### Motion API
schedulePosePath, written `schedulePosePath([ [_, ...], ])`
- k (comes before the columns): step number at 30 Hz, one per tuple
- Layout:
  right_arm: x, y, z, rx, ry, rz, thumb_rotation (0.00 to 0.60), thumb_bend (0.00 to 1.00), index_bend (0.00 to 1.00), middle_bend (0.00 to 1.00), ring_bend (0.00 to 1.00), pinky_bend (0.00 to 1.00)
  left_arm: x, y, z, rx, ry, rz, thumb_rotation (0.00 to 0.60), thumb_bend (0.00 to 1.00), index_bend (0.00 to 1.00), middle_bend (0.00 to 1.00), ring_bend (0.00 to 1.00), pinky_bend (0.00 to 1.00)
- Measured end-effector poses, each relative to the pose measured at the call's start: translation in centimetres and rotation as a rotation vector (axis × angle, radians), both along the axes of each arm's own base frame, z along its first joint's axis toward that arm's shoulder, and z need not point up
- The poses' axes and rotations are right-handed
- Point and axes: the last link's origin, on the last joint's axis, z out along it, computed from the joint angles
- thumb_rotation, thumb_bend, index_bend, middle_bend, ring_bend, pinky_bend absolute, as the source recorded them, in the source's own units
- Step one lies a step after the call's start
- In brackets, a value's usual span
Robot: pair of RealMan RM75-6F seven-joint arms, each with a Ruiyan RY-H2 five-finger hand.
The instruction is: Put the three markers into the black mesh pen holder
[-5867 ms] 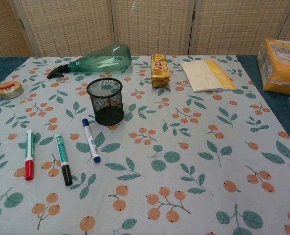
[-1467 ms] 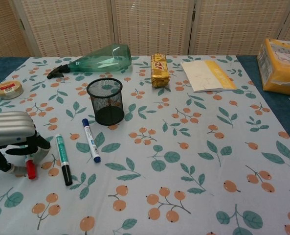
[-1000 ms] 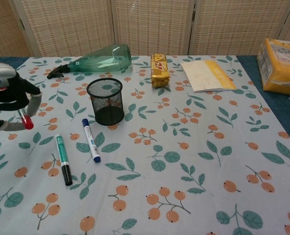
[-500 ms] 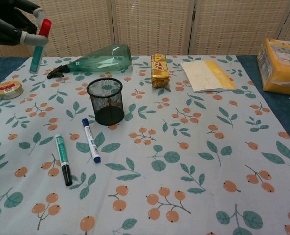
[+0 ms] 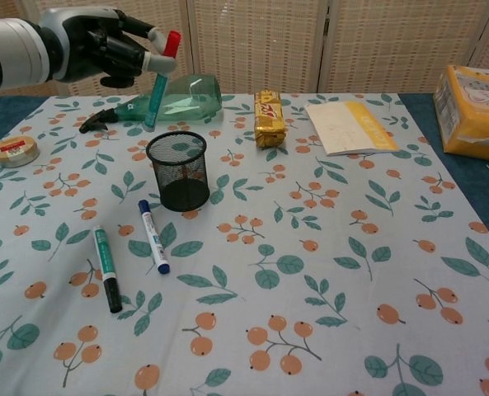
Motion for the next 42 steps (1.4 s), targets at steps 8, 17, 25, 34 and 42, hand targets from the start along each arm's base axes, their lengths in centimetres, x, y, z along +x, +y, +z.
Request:
schedulePosePath([
  [8,0.2,0.5,0.5,-0.016,-0.013,0.018,0.6,0.16,0.02,0.04,0.05,0.11,1.6,-0.4,-2.1,-0.005,0.003,0.008,0.6,0.33,0.64,0.95,0.97,0.96],
  [17,0.4,1.6,0.9,-0.04,-0.018,0.044,0.6,0.16,0.02,0.04,0.05,0.11,0.0,-0.3,-3.3,0.006,-0.052,0.058,0.6,0.33,0.64,0.95,0.97,0.96],
  [25,0.4,2.1,1.0,-0.054,-0.016,0.046,0.6,0.15,0.02,0.04,0.05,0.11,-2.8,-0.1,-4.8,-0.001,-0.122,0.123,0.6,0.29,0.35,0.95,0.95,0.95],
  [34,0.5,2.3,0.9,-0.058,-0.009,0.047,0.6,0.16,0.02,0.04,0.05,0.11,-5.5,-0.3,-4.6,0.004,-0.113,0.14,0.6,0.25,0.13,0.94,0.93,0.94],
  [42,0.5,2.1,0.8,-0.044,-0.009,0.046,0.6,0.16,0.02,0.04,0.05,0.11,-5.6,-3.7,-1.4,0.049,0.027,-0.033,0.6,0.25,0.22,0.94,0.93,0.94],
])
